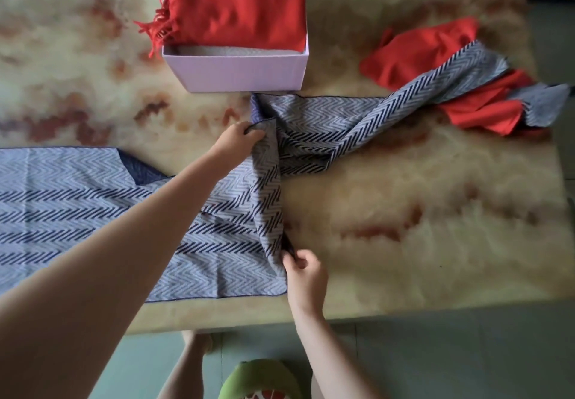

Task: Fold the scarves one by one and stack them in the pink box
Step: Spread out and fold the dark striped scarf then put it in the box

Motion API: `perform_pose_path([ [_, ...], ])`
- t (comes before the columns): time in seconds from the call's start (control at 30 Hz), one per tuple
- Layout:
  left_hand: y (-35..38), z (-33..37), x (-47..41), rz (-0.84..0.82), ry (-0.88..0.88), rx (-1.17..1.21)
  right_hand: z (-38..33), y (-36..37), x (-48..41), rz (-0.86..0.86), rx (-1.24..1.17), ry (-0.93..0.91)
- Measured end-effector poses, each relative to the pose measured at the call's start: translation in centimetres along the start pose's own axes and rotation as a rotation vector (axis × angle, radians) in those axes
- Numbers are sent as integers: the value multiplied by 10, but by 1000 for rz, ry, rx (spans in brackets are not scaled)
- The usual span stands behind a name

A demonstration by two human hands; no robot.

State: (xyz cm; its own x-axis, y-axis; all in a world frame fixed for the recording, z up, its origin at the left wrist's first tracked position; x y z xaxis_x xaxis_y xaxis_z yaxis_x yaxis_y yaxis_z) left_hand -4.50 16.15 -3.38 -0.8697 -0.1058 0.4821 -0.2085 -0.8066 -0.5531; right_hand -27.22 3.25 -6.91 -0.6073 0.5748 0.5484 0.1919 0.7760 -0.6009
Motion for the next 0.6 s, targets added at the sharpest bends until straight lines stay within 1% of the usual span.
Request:
perform_pose_path([
  [0.07,1,8,1,-30,33,175,5,-8,7,57,-64,32],
  [0.13,6,23,3,-85,106,253,10,-17,16,114,-149,72],
  [0.23,14,56,8,-184,179,316,13,-27,29,205,-360,158],
  [0.33,24,79,8,-253,226,354,18,-33,36,280,-482,209],
  [0.4,31,87,7,-275,253,323,21,-36,33,312,-534,236],
  [0.47,37,89,3,-258,268,218,22,-38,28,300,-524,241],
  [0.6,42,81,-9,-110,240,-9,27,-41,13,249,-491,292],
])
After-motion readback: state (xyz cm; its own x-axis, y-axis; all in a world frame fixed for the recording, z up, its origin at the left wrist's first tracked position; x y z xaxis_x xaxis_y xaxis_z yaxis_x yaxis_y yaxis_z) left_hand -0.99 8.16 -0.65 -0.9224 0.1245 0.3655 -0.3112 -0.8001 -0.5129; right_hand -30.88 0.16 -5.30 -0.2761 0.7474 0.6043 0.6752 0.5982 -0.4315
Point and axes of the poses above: each hand's wrist, its own x-axis away from the middle knuckle, its own y-axis out of the palm, z = x × y, the point moved 2 cm from there along -x, towards the middle knuckle, and after that the axes turned 7 degrees about z, right-handed, at the moved point
